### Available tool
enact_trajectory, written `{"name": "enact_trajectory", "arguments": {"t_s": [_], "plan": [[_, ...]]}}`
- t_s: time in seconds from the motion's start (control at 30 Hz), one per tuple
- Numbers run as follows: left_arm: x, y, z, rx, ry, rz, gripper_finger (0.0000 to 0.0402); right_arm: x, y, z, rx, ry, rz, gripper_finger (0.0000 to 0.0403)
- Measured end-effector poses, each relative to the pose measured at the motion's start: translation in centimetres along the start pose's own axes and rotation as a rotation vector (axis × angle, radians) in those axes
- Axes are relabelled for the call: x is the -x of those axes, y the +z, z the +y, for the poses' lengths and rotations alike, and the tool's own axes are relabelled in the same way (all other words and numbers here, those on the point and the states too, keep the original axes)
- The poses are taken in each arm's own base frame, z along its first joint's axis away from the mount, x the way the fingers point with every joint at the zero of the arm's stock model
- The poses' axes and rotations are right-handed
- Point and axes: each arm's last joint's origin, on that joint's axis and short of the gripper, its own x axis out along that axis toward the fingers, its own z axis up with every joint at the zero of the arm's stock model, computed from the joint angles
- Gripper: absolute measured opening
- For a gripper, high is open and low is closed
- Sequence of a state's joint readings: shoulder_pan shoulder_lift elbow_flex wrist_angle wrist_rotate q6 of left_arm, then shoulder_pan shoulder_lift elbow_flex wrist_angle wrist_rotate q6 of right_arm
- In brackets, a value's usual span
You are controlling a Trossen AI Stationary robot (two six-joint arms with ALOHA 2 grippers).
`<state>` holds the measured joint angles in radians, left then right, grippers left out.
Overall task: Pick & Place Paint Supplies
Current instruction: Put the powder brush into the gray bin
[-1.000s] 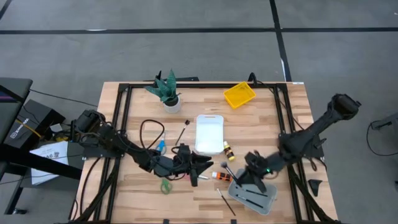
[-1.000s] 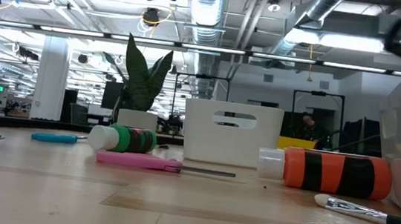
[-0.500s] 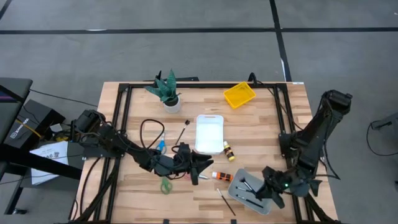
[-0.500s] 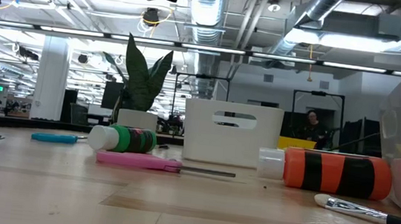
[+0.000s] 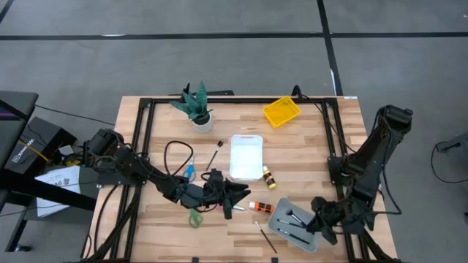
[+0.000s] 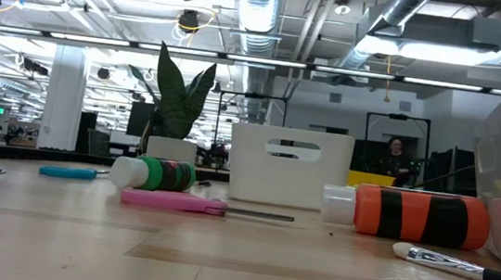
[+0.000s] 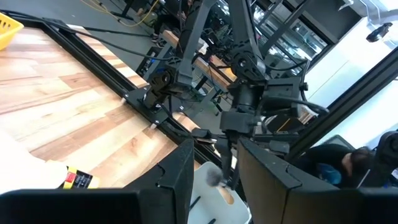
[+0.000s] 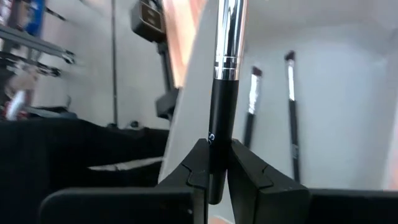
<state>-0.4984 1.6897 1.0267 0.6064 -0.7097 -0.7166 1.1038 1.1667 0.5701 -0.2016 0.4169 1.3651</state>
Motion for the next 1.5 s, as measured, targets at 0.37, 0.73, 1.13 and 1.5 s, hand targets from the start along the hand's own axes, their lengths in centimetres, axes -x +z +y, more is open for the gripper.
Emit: {"name": "enact_trajectory", "arguments": {"t_s": [0.37, 0.73, 1.13, 1.5], "plan": [[0.1, -0.1, -0.1, -0.001, -0.004, 0.003, 0.0117, -0.7, 0.9, -0.6, 0.083, -0.041, 0.050, 0.0025], [0.4, -0.4, -0.4, -0.002, -0.014, 0.012, 0.0117, -3.6, 0.0, -0.8, 0.132, -0.140, 0.148, 0.0025], [0.5, -0.6, -0.1, -0.004, -0.008, 0.019, 0.0117, -6.0, -0.2, 0.8, 0.181, -0.234, 0.207, 0.0025], [0.5, -0.6, -0.1, -0.009, -0.008, 0.019, 0.0117, -7.1, 0.8, 1.6, 0.232, -0.302, 0.255, 0.0037]]}}
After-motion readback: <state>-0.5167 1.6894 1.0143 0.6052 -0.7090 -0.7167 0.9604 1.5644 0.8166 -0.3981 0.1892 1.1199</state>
